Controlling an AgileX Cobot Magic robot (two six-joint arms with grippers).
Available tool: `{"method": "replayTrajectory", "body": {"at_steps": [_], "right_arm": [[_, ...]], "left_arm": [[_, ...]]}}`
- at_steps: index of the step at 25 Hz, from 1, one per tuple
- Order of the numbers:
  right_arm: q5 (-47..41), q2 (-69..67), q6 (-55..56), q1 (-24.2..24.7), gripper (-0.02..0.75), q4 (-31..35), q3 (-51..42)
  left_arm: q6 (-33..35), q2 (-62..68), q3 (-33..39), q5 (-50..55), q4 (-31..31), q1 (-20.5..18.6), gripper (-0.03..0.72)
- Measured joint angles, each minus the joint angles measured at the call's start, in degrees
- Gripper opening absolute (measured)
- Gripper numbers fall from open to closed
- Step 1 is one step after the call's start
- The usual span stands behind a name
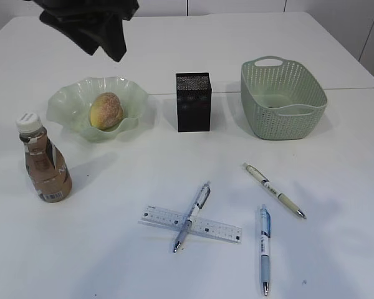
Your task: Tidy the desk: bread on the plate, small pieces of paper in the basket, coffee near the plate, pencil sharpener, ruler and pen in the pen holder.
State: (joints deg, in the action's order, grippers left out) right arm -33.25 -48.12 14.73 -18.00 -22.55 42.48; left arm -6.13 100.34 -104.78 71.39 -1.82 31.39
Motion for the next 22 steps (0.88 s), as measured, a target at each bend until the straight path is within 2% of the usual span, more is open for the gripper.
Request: {"method": "replayTrajectory", "body": {"at_steps": [13,22], "right_arm": [[-0.2,0.0,0.0,0.0,0.478,0.4,0.0],[-0.2,0.0,0.0,0.0,0.477,0.4,0.0]], "left_arm": [[0.0,-13.2,19.8,0.0,-1.7,0.0,0.310],[0.0,-20.0,30.5,-0.2,-1.9,0.0,0.310]]}}
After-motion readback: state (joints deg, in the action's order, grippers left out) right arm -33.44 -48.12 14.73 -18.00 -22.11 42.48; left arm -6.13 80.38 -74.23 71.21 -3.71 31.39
